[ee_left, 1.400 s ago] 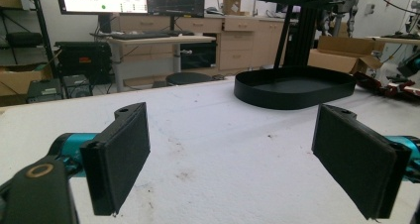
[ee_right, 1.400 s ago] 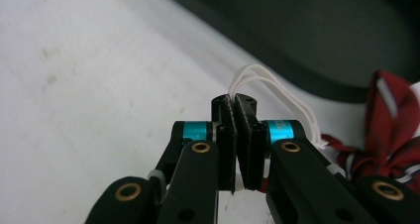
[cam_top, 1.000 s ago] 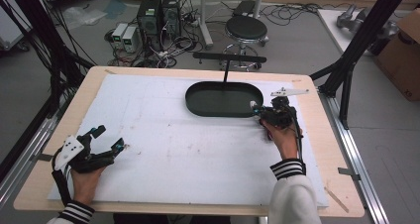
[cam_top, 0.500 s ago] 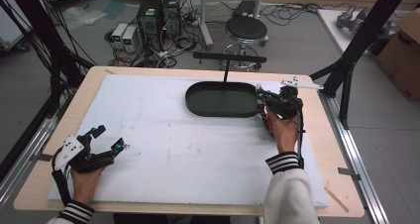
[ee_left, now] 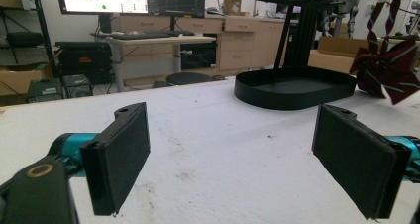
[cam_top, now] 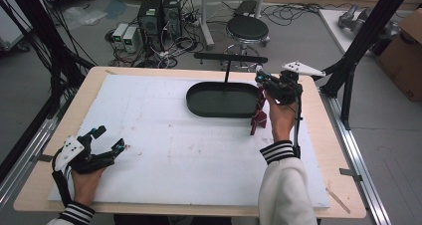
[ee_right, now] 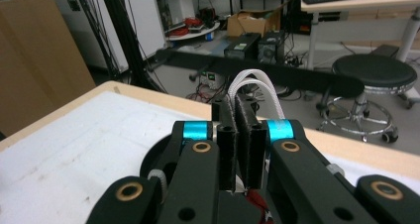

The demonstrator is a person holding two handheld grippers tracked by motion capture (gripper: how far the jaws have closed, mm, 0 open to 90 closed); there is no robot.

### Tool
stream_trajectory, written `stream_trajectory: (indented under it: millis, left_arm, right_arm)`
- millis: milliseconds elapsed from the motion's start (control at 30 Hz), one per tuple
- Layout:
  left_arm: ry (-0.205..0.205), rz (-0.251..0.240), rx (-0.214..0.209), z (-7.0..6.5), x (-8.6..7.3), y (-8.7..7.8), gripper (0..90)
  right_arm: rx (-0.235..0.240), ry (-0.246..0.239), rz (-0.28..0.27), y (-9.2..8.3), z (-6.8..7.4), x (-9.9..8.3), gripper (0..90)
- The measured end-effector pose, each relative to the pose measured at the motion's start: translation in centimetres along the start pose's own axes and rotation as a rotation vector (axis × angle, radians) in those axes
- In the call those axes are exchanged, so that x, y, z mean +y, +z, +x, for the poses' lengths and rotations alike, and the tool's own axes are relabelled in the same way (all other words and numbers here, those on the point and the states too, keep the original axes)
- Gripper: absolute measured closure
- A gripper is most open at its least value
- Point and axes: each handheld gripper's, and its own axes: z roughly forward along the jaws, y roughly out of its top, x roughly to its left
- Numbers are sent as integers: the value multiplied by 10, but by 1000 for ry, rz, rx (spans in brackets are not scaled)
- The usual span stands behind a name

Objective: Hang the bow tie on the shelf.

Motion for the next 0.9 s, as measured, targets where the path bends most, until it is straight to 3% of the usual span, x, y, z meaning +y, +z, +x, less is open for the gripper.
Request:
stream_trajectory:
  millis: [467,900]
  left_arm:
    - [-5,-1,0,0,0,0,152]
    - [-6,-1,0,1,0,0,152]
  right_arm:
    - [-24,-22,-56,23,9,32,878]
    - [-64,-16,-63,54,9,47,877]
